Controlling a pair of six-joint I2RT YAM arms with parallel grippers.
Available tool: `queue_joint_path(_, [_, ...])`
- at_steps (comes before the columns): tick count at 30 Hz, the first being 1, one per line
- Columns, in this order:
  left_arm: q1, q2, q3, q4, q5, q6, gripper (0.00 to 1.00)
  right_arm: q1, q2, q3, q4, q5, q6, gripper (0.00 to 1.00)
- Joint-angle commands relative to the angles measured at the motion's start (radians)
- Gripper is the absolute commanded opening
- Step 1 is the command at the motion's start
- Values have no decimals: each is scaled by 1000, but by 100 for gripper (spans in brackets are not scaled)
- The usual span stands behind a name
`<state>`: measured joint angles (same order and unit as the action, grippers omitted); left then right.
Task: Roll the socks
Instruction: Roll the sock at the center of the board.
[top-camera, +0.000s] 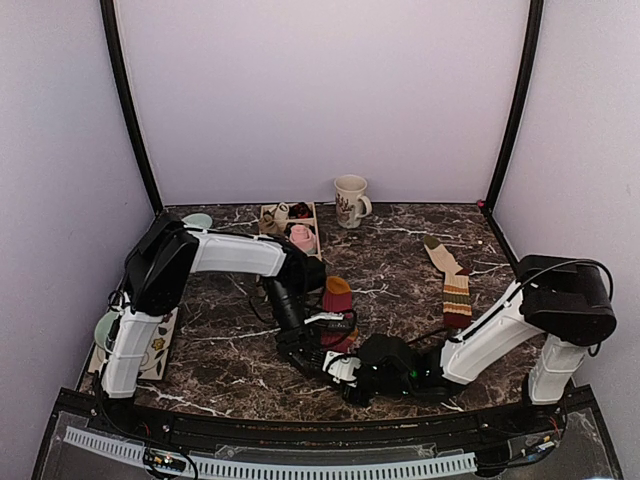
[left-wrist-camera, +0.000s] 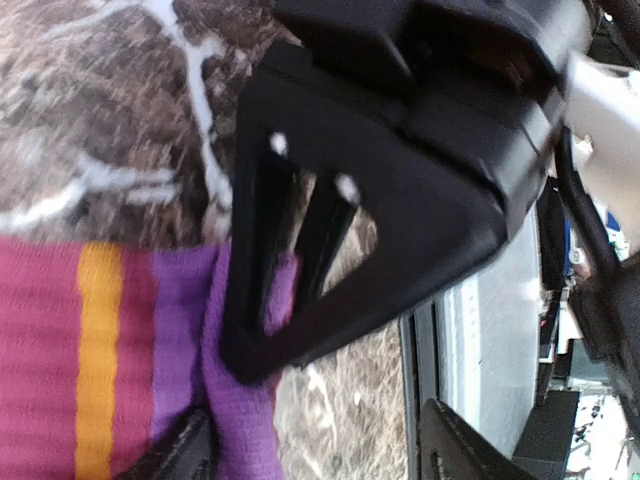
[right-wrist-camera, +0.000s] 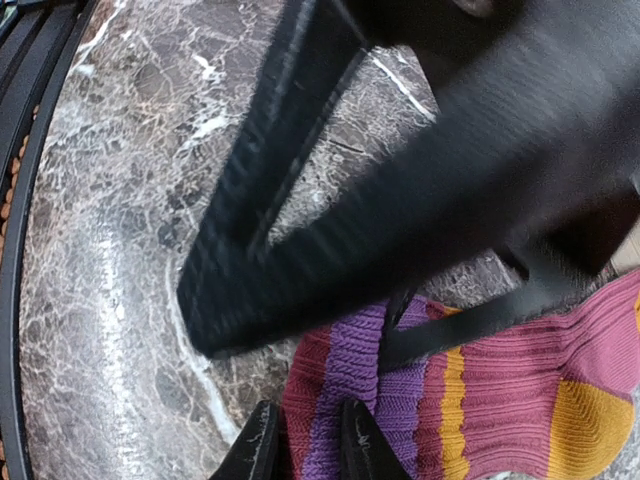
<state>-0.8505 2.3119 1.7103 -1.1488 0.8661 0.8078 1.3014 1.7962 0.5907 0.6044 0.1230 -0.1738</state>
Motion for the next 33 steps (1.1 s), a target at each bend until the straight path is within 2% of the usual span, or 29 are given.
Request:
queue_joint_path(1, [51,-94,-104,47,-109,-7,75,-19,68,-62,-48,-47,108,20])
queue_joint_path(8, [139,-237,-282,188,-190,-70,76,-46,78,-104,-7,-103,204,15])
queue_joint_path(15, [148,-423,-463,418,-317,-52,75,-111,68,-120,-8,-287,322,10])
queue_joint_path(21, [104,-512,-536,503,-390,25,73,-162,83,-124,-27,-397,408,4])
queue_joint_path(24, [71,-581,-638,628,-391,23,71,-184,111,-92,-87,-431,456,0])
queue_joint_path(27, [33,-633,-731,708,-408,22,69,-202,134,-65,-127,-474,481,0])
queue_joint_path(29, [10,-630,-735,720,-446,22,65,-211,143,-62,-129,-494,495,0])
queue_joint_path(33, [-27,-608,-682,737,-488,72,65,-254,184,-67,-100,-564,540,0])
